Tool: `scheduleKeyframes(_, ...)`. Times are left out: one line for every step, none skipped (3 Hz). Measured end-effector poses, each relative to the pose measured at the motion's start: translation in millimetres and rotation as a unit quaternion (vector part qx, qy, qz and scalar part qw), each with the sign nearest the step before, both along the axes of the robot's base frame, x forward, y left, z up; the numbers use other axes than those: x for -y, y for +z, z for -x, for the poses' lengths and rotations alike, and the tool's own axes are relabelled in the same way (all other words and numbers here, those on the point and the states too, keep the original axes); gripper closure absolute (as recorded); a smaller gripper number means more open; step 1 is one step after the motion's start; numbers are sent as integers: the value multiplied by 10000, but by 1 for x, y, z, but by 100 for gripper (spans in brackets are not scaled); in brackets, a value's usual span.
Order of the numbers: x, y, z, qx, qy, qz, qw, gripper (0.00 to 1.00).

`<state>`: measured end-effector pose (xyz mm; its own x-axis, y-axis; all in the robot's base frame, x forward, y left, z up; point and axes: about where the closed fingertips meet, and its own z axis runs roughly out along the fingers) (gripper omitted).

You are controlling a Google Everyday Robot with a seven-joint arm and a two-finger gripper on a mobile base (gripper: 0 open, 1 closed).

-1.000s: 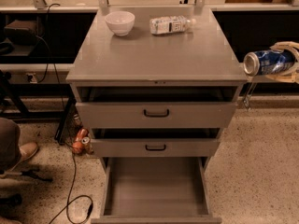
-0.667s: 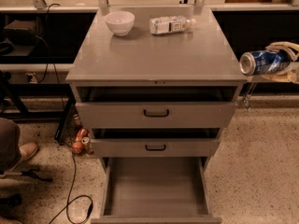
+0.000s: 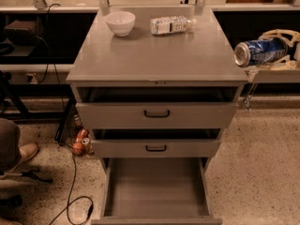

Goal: Pick pepsi can from bottom drawer and place on counter

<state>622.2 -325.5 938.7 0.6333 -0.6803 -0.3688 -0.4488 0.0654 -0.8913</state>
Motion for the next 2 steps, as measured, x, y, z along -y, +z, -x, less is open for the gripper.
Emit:
scheduleKeyframes(-16, 3, -7, -478, 81, 255, 9985, 100)
scheduleKeyframes(-36, -12, -37, -1062, -91, 736, 9916, 100)
